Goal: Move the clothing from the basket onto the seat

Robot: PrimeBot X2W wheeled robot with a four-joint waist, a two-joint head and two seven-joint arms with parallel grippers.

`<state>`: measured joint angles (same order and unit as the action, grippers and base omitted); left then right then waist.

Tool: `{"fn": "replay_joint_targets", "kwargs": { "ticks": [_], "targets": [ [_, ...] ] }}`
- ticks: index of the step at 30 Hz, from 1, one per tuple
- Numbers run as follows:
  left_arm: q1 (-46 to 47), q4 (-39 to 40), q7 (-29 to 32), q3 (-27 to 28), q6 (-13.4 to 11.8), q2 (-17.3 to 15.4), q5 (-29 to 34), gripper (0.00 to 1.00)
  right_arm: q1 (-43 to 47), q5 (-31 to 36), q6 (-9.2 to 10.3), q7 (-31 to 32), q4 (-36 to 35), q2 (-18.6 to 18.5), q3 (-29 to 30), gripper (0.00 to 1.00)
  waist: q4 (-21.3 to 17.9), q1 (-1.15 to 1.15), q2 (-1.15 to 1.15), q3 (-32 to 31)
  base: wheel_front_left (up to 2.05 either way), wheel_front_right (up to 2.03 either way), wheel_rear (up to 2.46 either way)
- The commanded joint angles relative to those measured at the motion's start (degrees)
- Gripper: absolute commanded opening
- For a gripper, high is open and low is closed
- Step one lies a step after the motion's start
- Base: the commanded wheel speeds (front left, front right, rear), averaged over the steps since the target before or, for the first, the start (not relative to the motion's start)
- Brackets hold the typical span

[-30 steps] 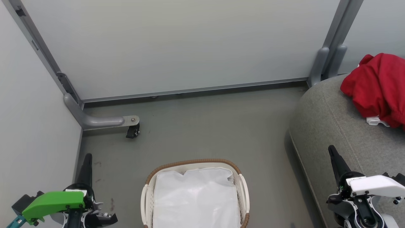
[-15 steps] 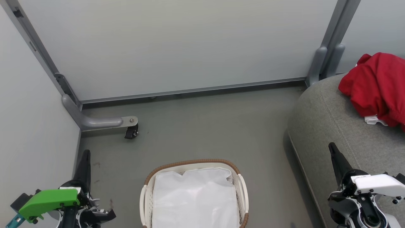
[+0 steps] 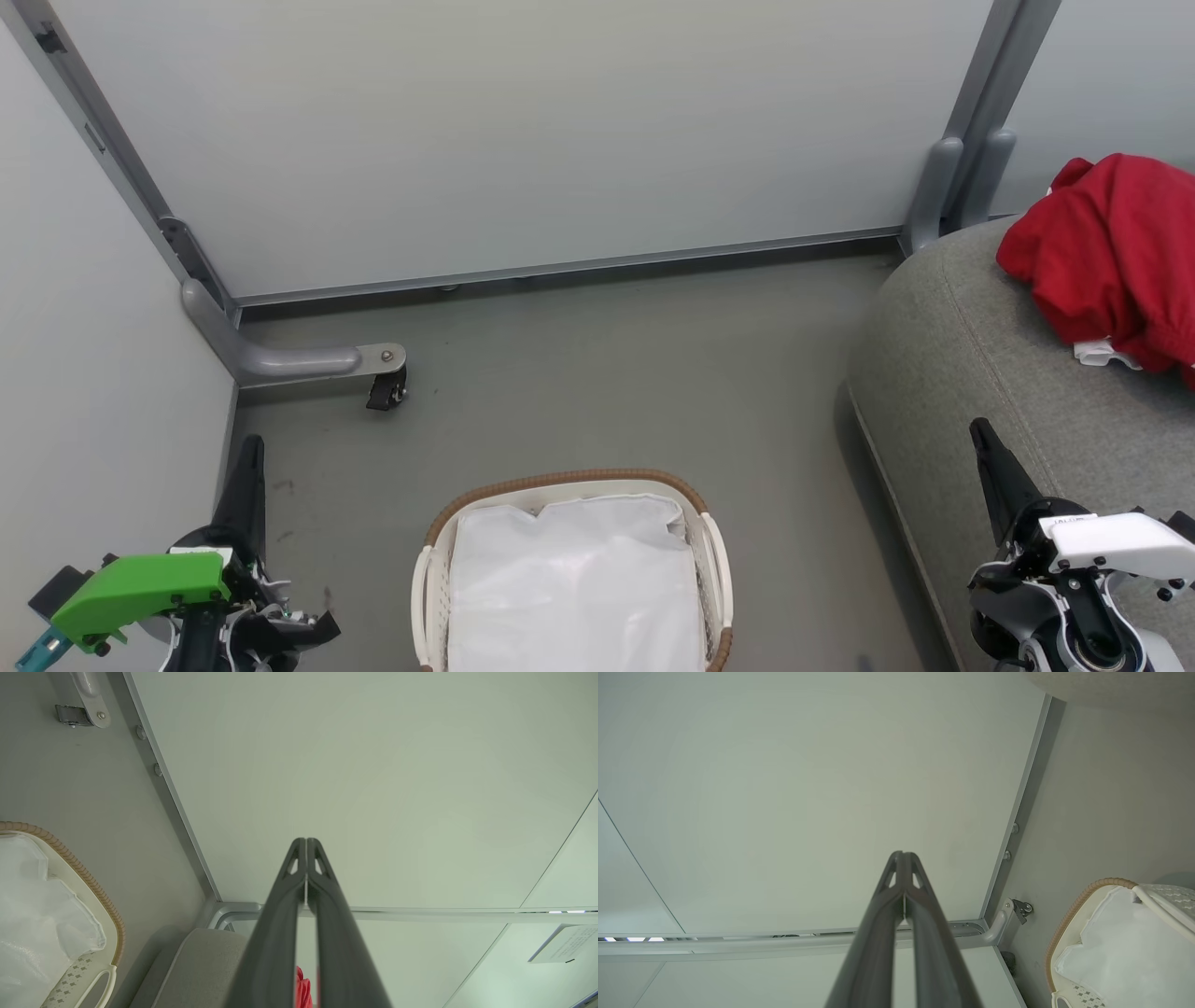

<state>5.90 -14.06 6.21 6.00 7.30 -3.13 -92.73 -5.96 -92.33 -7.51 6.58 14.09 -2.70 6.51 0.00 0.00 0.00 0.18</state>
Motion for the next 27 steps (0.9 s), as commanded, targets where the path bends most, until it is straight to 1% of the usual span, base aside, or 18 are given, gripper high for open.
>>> {"fn": "replay_joint_targets", "kwargs": {
  "ticks": [1,27],
  "targets": [
    [0.6,0.1,0.1,0.3,0.4,-0.2,-0.1,0.0,-0.5,-0.2,0.04,0.1,-0.2,-0.3,0.1,0.0,0.0,0.0,0.0,0.0,0.0,0.0,0.0],
    [0.6,0.1,0.3,0.4,0.4,-0.1,0.2,0.0,-0.4,-0.2,0.04,0.1,-0.2,-0.3,0.1,0.0,0.0,0.0,0.0,0.0,0.0,0.0,0.0]
  ]
}}
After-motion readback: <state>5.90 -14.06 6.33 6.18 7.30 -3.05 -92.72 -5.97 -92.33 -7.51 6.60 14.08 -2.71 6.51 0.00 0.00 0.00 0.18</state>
